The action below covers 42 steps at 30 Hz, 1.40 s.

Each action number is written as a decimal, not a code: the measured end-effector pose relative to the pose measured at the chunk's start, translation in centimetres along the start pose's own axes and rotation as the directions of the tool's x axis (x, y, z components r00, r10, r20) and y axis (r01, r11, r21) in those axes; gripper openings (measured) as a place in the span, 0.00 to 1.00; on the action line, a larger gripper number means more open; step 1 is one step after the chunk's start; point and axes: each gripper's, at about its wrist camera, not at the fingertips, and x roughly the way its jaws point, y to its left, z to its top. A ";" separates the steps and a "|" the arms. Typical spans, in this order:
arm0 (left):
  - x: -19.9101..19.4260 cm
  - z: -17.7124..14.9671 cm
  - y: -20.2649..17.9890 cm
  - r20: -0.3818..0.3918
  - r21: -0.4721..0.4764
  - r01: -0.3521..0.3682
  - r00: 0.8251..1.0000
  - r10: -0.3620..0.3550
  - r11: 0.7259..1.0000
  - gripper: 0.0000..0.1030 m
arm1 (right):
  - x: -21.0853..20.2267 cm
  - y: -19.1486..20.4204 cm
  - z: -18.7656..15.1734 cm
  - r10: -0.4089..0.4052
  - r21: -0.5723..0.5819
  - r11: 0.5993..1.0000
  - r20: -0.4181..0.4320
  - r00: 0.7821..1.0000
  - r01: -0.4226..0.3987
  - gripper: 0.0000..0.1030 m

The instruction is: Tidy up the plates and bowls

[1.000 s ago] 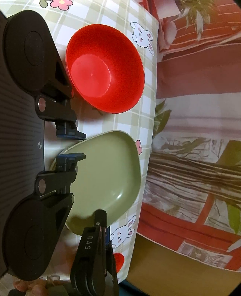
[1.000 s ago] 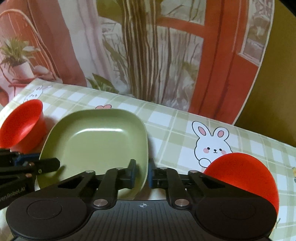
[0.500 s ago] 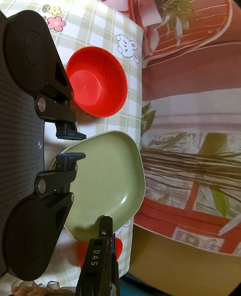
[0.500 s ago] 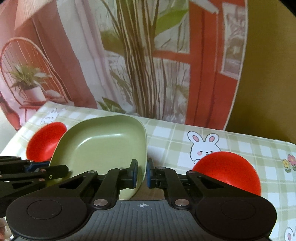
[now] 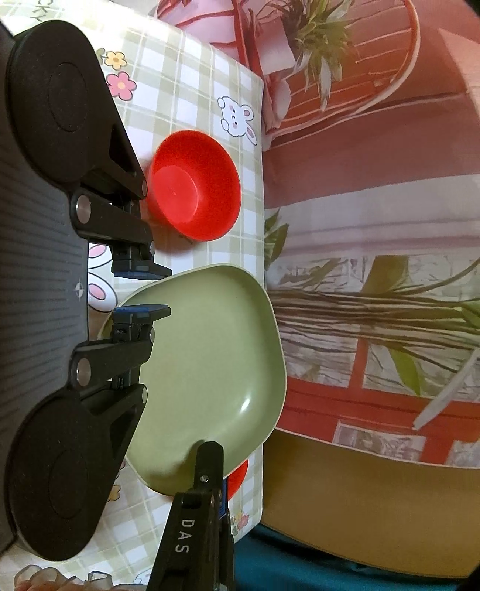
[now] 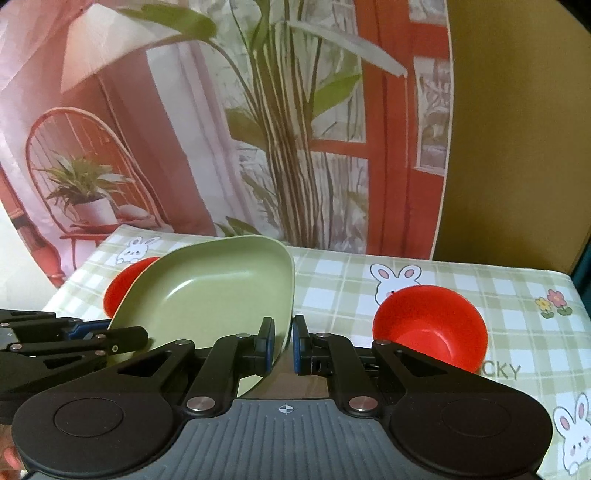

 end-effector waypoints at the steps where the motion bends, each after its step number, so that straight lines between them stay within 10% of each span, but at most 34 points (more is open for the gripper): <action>1: -0.4 -0.2 0.0 0.002 0.001 0.000 1.000 0.000 1.000 0.14 | -0.3 0.1 -0.2 -0.001 0.001 1.000 0.001 1.000 0.001 0.09; 42: -3.5 -3.0 -1.0 0.008 0.013 0.073 0.997 -0.073 0.997 0.14 | -5.7 -0.8 -5.9 0.033 0.154 0.988 -0.032 0.999 -0.028 0.13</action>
